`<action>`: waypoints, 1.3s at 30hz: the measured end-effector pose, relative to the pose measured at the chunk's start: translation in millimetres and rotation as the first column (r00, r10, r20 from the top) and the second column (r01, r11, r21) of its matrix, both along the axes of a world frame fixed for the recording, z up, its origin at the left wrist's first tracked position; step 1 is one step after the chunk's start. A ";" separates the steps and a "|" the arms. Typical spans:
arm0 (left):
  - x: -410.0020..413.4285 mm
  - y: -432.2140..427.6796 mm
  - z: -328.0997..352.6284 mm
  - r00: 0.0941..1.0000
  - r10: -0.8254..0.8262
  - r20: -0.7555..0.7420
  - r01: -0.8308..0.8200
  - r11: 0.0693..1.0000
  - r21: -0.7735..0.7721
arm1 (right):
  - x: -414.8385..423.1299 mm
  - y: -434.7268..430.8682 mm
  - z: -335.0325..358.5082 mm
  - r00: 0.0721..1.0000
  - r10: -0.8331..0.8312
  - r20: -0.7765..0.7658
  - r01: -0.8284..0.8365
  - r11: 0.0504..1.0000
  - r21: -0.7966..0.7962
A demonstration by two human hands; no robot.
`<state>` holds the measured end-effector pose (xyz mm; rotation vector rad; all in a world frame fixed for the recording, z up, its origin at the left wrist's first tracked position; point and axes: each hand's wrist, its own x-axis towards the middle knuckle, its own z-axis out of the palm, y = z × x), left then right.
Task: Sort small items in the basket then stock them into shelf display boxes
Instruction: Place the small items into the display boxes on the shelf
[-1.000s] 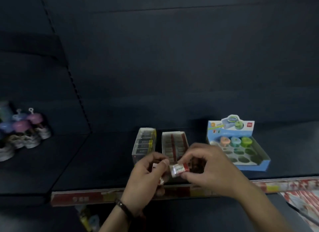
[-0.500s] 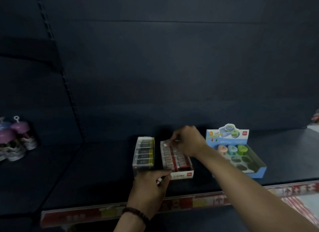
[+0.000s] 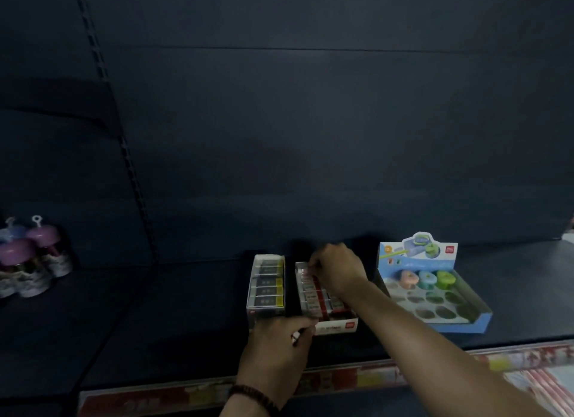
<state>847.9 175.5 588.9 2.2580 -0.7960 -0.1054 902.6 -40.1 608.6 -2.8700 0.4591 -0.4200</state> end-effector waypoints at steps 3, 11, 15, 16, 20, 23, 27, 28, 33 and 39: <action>-3.7 3.3 6.9 1.000 0.015 0.005 -0.015 1.000 0.001 | -0.5 5.4 1.8 1.000 0.009 -0.029 -0.009 1.000 -0.002; -13.3 2.7 20.0 0.988 0.089 -0.125 -0.092 0.996 -0.018 | -40.2 3.8 37.0 0.984 0.073 0.162 -0.113 0.959 0.259; -16.2 -0.5 47.6 0.912 0.044 -0.409 -0.234 0.873 -0.429 | -81.6 23.0 52.2 0.912 0.151 0.381 -0.343 0.788 0.511; -14.7 -1.6 54.4 0.884 0.038 -0.466 -0.291 0.824 -0.486 | -90.9 27.1 53.9 0.894 0.181 0.410 -0.395 0.749 0.532; -5.2 -4.9 73.1 0.825 -0.024 -0.564 -0.324 0.798 -0.508 | -116.1 38.5 51.4 0.860 0.246 0.446 -0.483 0.675 0.559; -0.9 -7.5 76.7 0.829 -0.058 -0.556 -0.263 0.838 -0.478 | -124.3 42.9 43.1 0.854 0.265 0.449 -0.500 0.659 0.562; 5.2 -11.2 74.3 0.837 -0.025 -0.547 -0.272 0.849 -0.454 | -131.7 43.2 40.5 0.843 0.278 0.460 -0.519 0.645 0.560; 7.7 -13.0 73.4 0.837 -0.011 -0.546 -0.276 0.854 -0.440 | -132.8 43.8 40.2 0.843 0.273 0.463 -0.519 0.638 0.569; 11.7 -22.1 72.0 0.843 -0.011 -0.537 -0.270 0.856 -0.441 | -130.8 50.8 36.9 0.852 0.160 0.499 -0.497 0.546 0.674; 8.2 -16.5 69.1 0.851 -0.144 -0.505 -0.141 0.864 -0.484 | -119.2 49.2 39.4 0.796 -0.120 0.594 -0.406 0.622 0.670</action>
